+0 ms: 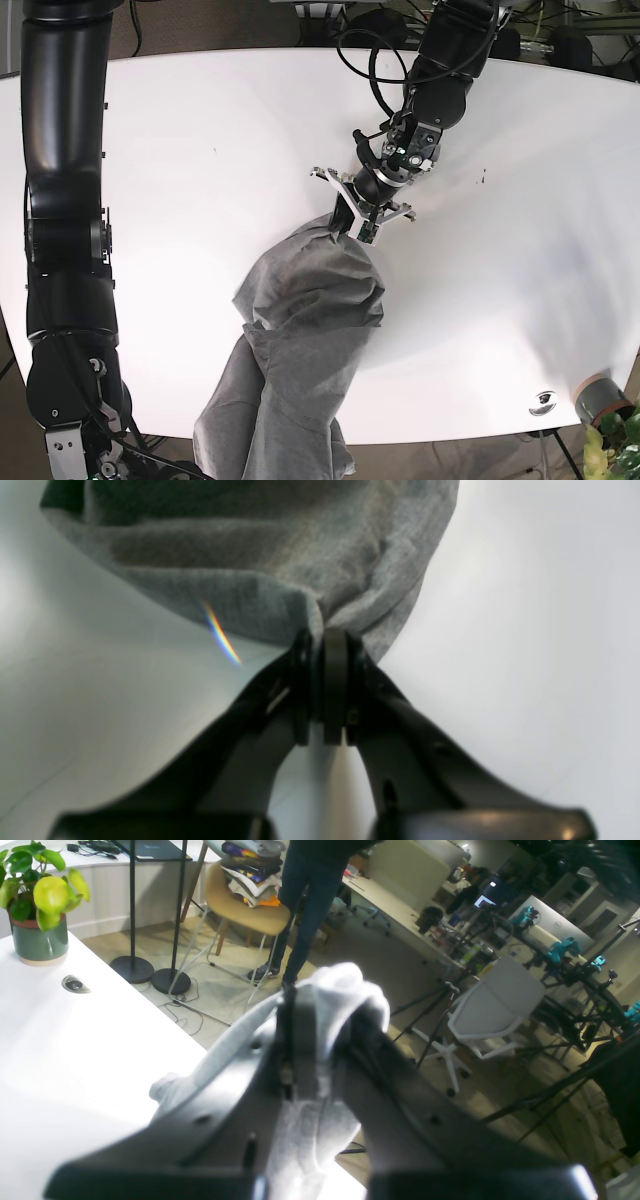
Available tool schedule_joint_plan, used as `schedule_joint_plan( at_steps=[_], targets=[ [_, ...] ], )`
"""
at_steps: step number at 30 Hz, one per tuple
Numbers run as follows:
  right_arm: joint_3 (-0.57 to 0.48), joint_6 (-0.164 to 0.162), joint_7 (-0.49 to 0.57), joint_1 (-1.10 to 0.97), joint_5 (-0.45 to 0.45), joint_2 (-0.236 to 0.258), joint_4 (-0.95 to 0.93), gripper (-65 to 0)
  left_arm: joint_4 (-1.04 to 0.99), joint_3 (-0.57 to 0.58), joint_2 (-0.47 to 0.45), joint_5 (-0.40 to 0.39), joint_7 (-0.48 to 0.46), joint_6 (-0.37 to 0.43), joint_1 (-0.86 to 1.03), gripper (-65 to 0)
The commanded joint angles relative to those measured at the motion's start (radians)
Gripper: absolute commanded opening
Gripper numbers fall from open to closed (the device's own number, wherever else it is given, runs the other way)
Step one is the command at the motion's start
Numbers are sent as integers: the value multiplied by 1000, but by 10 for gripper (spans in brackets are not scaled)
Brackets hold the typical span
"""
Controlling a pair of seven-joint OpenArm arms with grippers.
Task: Fold the T-shirt properly
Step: 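Pull the shirt apart with both grippers, stretching it across the table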
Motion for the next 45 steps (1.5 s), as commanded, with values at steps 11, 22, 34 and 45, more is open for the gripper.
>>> schedule_joint_plan(
  at_steps=[11,22,34,45],
  targets=[
    [52,-22,35,47,-44,64,8,-629,201,-322,-51,15,143,-2,-25,-650],
    [95,-19,35,45,-206,67,5,-629,296,-623,-132,10,342,-4,-245,-650],
    [267,-14,34,30,-281,70,-70,-629,218,-772,-316,10,445,-4,-558,-650],
    [462,-12,29,-147,-275,81,-32,-629,132,-821,-411,7,442,-27,-595,-650]
  ],
)
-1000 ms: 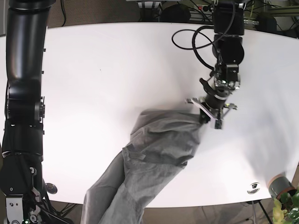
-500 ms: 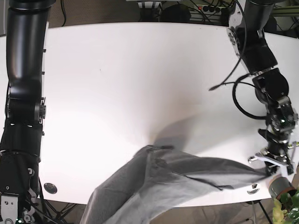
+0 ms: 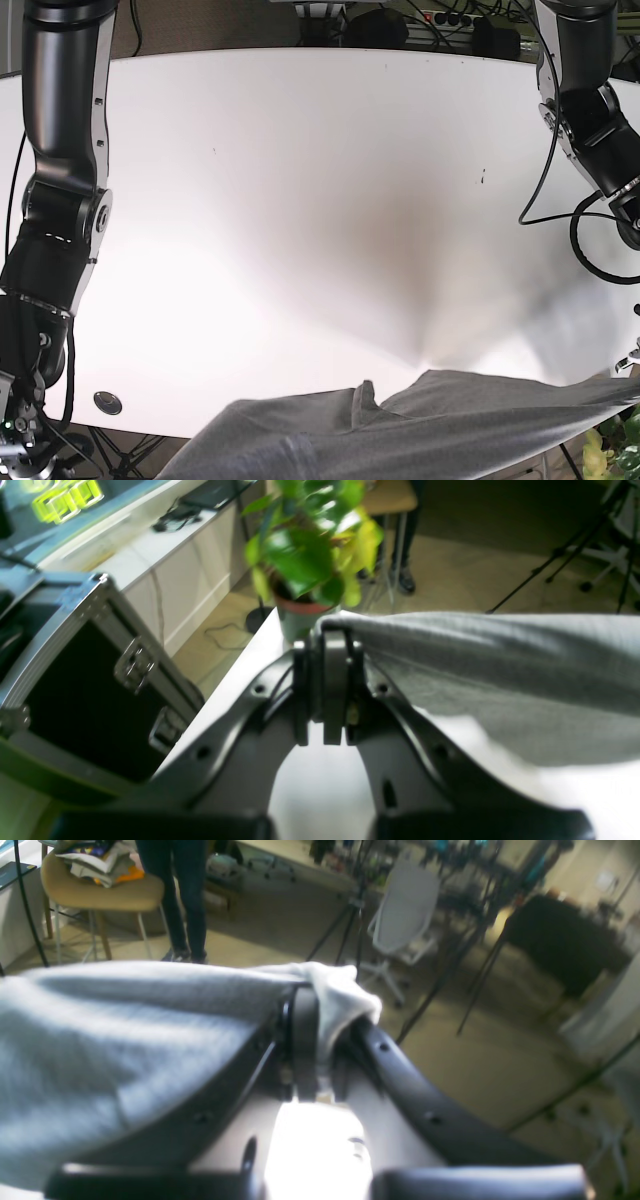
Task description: Fold the T-shirt properly
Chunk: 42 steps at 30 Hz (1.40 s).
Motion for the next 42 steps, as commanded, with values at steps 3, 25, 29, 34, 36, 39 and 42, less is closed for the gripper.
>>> schedule_joint_plan(
  at_steps=[3,25,29,34,36,39,42],
  targets=[
    [97,-24,17,-107,-17,10,107,-629,15,-8,-18,14,-33,-59,18,-650],
    [356,-21,14,-788,-17,-220,374,-629,51,-147,11,11,-105,-133,477,-650],
    [356,-21,11,-884,-17,-248,428,-629,119,-183,31,12,-103,-134,578,-650],
    [355,-21,11,-981,-17,-288,489,-629,159,-182,39,11,-108,-134,695,-650],
    [355,-21,11,-1019,-17,-295,518,-629,159,-191,51,11,-108,-134,724,-650],
    [355,-21,11,-1072,-17,-300,549,-629,160,-206,53,11,-108,-134,781,-650],
    [353,-21,11,-1118,-17,-303,561,-629,160,-219,53,11,-108,-136,825,-650]
  ],
)
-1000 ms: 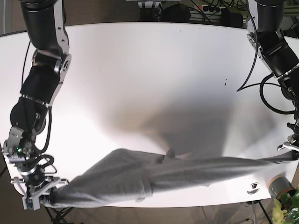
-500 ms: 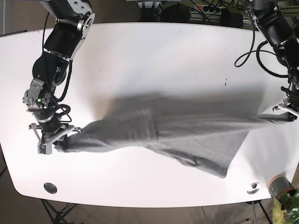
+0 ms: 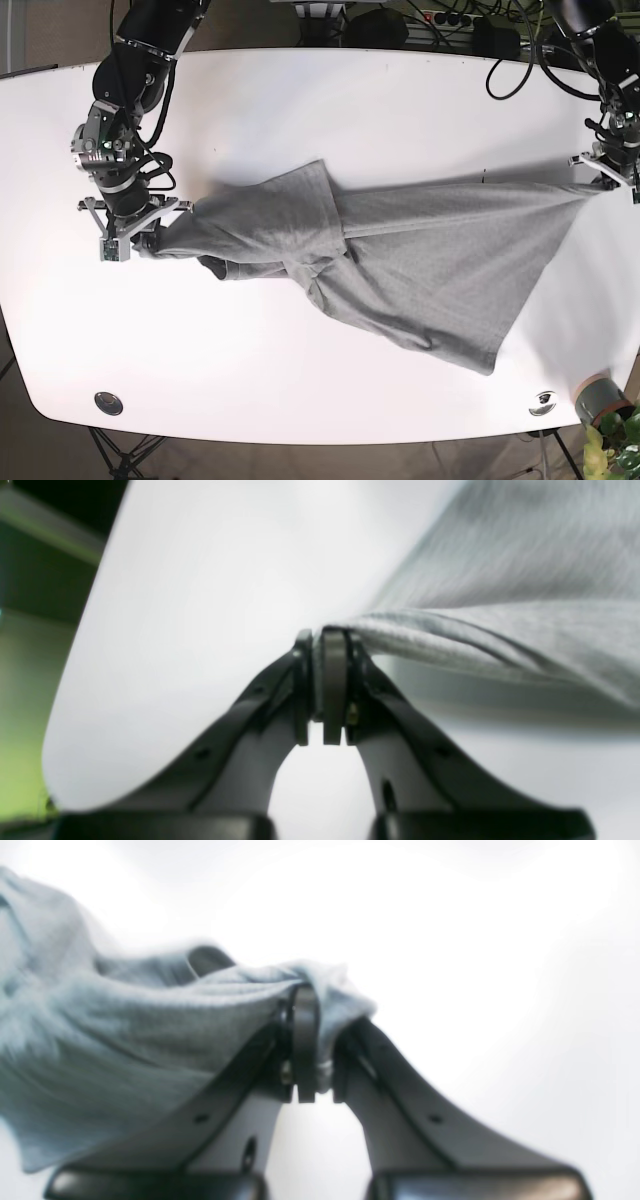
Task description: Fold the T-shirt properly
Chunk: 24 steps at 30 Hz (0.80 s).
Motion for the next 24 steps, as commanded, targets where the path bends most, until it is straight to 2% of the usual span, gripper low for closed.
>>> schedule_joint_plan(
  at_steps=[1,11,18,22,24],
  targets=[
    [3,-9,28,-16,3,3,28,-629,20,-13,-23,6,-21,10,12,-650],
    [6,-9,32,-144,3,-5,49,-629,13,-12,-22,7,-23,10,93,-650],
    [3,-9,32,-158,3,-36,66,-629,21,-21,-22,10,-14,10,121,-637],
    [0,-9,32,-162,3,-36,72,-629,21,-12,-22,9,26,10,127,-461],
    [0,-6,32,-162,3,-36,72,-629,21,-10,-22,6,66,9,123,-332]
  ],
)
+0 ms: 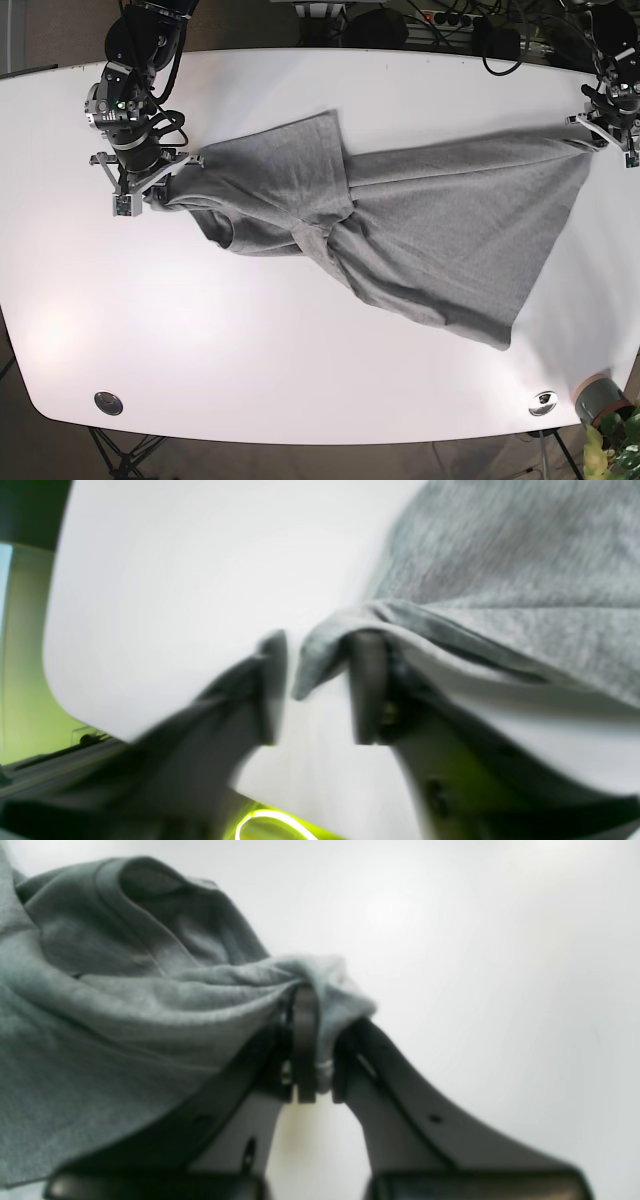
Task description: Fold the T-shirt properly
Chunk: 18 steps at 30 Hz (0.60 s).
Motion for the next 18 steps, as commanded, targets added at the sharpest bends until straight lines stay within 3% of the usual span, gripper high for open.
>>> schedule_joint_plan(
  at_steps=[1,4,8,10,18],
  targets=[
    [0,14,28,9,10,5,25,-629,19,-5,-22,-12,23,-8,-6,-274],
    [0,42,28,12,10,5,25,-629,19,-12,-22,-55,33,-140,-34,-190],
    [0,45,28,21,10,5,25,-629,31,-12,-22,-99,79,-304,-67,-236],
    [0,45,28,29,10,5,25,-629,67,-13,-22,-104,90,-335,-93,-250],
    [0,45,29,44,10,5,25,-629,85,59,-22,-92,89,-321,-275,-249]
  ],
)
